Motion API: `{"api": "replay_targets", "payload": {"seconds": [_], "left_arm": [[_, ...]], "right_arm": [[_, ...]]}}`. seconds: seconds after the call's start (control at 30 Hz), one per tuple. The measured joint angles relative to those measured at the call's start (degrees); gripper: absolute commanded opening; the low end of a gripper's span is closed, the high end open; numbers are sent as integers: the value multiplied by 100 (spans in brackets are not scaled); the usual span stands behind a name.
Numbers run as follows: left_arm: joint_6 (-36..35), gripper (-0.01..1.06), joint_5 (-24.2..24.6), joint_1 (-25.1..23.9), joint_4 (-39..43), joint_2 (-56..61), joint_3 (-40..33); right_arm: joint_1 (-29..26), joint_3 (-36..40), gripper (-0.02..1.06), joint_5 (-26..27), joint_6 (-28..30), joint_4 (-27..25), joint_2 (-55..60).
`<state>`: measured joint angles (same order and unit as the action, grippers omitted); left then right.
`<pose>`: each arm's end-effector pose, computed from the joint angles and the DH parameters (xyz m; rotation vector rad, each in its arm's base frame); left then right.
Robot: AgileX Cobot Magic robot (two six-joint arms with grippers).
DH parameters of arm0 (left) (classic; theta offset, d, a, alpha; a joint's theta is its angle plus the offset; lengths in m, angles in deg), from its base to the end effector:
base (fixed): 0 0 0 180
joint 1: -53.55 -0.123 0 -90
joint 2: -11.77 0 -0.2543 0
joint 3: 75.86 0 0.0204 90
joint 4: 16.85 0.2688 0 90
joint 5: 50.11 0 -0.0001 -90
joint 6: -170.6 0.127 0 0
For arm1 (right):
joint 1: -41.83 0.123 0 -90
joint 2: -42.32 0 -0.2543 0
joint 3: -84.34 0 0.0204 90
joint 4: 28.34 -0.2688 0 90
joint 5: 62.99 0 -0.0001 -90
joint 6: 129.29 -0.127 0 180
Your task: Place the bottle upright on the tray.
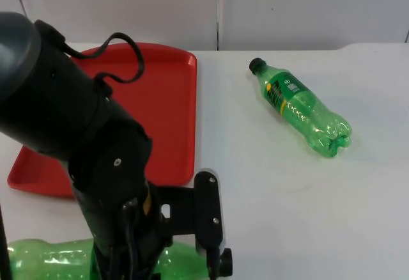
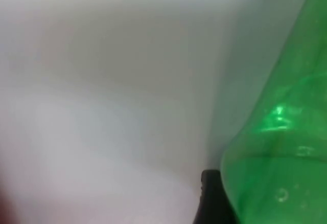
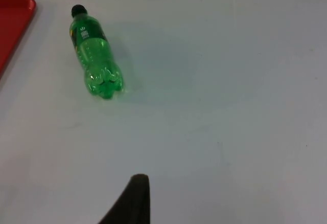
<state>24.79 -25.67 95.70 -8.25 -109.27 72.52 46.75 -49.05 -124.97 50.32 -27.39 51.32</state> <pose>0.2125 -0.1818 -0.0151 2.0661 2.2913 0.0954 0.0715 0.0043 0.2725 -0.0800 2.0509 0.0377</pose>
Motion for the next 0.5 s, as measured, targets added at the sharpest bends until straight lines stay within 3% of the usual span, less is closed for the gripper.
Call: {"api": "replay_targets", "payload": {"seconds": [0.33,0.5], "left_arm": [[-84,0,292,-16,356,746,-83],[-118,0,-32,-16,266,1942,-94]], "right_arm": [[0,0,105,0,0,0,0],[0,0,105,0,0,0,0]]}}
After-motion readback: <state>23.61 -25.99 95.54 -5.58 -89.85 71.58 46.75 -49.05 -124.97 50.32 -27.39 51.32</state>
